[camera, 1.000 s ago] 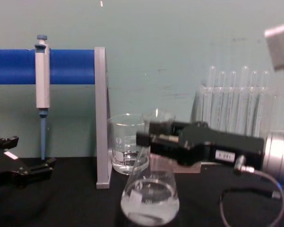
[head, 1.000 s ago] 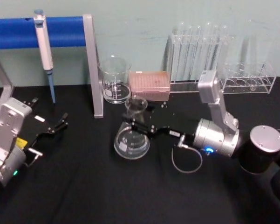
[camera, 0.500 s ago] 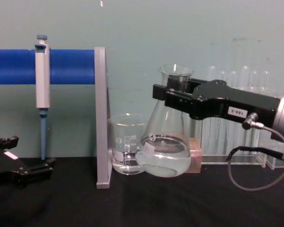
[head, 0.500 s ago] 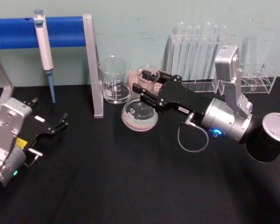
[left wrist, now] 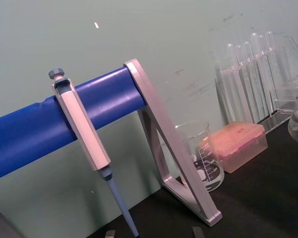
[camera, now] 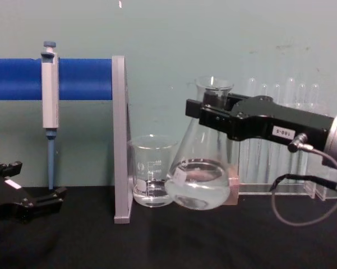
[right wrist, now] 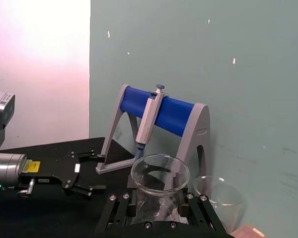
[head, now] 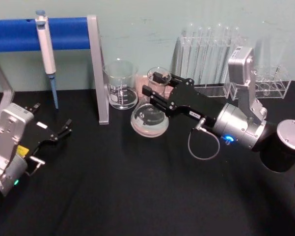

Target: Grasp the erlenmeyer flask with one hand, shake it three times, then place it back.

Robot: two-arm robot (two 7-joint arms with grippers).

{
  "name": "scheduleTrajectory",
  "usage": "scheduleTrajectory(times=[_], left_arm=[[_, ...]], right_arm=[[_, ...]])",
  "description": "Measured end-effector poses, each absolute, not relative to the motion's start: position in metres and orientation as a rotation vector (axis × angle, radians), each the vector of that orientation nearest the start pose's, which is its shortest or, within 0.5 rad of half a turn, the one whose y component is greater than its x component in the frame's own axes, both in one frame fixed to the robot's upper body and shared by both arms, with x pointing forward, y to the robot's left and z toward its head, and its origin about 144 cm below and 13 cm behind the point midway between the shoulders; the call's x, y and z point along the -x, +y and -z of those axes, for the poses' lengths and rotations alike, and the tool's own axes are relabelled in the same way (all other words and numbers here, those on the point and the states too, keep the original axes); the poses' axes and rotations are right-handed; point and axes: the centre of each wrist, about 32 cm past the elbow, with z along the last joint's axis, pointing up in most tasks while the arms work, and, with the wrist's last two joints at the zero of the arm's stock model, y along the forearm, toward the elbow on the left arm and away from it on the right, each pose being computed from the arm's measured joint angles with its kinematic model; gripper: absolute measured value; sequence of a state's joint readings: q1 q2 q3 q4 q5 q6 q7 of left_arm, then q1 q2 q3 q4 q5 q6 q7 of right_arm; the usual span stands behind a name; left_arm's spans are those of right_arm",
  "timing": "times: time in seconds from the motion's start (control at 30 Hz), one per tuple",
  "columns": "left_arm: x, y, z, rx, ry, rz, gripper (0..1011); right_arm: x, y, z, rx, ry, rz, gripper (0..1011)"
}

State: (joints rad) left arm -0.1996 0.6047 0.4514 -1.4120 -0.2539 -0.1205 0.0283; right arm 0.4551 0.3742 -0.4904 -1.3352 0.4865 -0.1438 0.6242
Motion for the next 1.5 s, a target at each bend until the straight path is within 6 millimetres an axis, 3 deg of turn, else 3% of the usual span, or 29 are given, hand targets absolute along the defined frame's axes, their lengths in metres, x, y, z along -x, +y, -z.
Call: scheduleTrajectory(times=[0.27,0.57,0.9,1.23,1.5], left_arm=[[-0.489,0.31,-1.14,-0.304,-0.285,-1.248,1001],[-0.489,0.31,-1.14,-0.305,-0.285,-1.248,1001],[-0.489,0.31,-1.14,-0.304,-0.285,-1.248,1001],[-0.489,0.31,-1.14,-0.304,-0.285,-1.248,1001],[-0.489,0.31,-1.14,-0.304,-0.285,-1.248,1001]], right_arm=[[-0.56,-0.209,-1.203,-0.074,-0.158,0.509,453],[-0.558,-0.177,-1.202,-0.073,-0.155,0.341,453],[-0.556,-0.164,-1.201,-0.074,-0.15,0.279,456],[-0.552,-0.176,-1.202,-0.08,-0.175,0.388,453],[-0.536,-0.213,-1.203,-0.076,-0.222,0.686,453]])
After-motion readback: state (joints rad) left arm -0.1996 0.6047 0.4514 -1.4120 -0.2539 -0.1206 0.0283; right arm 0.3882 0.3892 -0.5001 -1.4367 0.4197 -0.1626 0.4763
